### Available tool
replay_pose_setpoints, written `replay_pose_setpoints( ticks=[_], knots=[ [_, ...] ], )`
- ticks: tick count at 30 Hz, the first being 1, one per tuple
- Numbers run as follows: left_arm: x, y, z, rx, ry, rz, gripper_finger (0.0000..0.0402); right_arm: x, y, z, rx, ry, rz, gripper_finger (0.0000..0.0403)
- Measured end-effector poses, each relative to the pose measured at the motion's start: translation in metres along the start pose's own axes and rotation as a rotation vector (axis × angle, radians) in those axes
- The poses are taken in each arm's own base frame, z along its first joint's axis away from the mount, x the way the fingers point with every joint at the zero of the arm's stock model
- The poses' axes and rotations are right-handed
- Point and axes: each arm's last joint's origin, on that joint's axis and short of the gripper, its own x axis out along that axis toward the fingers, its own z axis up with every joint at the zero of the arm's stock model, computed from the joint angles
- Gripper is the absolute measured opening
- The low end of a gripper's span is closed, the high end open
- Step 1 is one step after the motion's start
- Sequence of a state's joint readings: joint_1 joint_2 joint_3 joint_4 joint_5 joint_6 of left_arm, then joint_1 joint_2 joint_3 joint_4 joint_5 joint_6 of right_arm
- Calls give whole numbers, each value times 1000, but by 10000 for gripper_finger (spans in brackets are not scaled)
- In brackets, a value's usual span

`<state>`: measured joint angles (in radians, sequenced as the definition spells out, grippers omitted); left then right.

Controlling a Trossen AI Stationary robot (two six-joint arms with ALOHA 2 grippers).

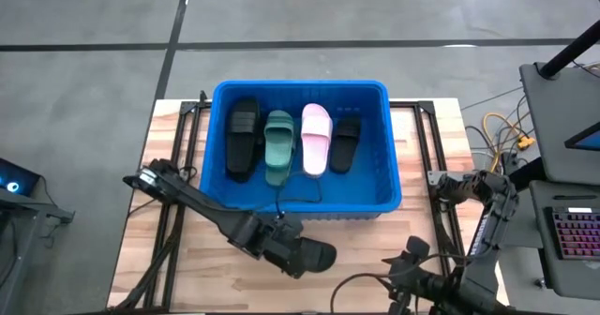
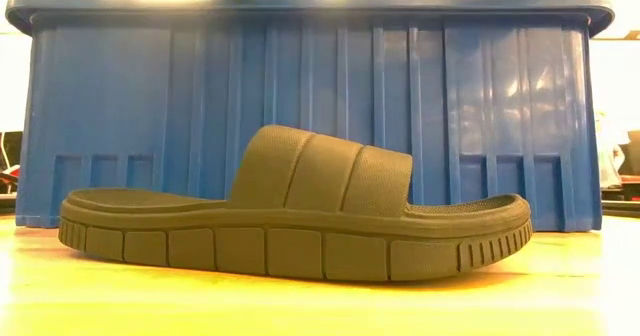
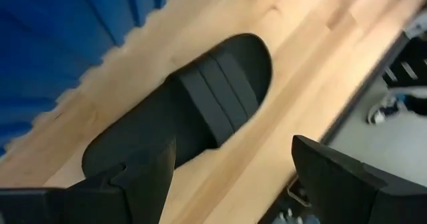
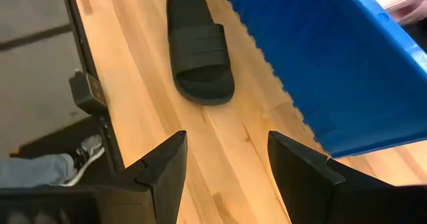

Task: Pick and place slides into bin
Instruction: Put the black slipper on the black slipper

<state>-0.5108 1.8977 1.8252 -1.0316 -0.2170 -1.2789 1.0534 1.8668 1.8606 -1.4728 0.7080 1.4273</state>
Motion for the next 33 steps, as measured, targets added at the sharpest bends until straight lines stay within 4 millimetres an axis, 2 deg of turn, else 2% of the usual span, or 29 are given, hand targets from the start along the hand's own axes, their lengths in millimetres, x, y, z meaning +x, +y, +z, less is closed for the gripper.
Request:
replay_pose_setpoints(
  ticks=[9, 19, 26, 33],
  knots=[
    [28, -7, -23, -149, -39, 69, 283, 0, 1, 2, 50, -62, 4, 198],
    [42, -11, -24, -181, -80, 35, 283, 4, 1, 7, 70, -101, -2, 198],
    [70, -10, -33, -295, -86, -11, 283, 3, 3, 7, 90, -109, 15, 198],
    [86, -4, -38, -347, -90, 19, 283, 3, 3, 7, 107, -109, 15, 198]
  ],
)
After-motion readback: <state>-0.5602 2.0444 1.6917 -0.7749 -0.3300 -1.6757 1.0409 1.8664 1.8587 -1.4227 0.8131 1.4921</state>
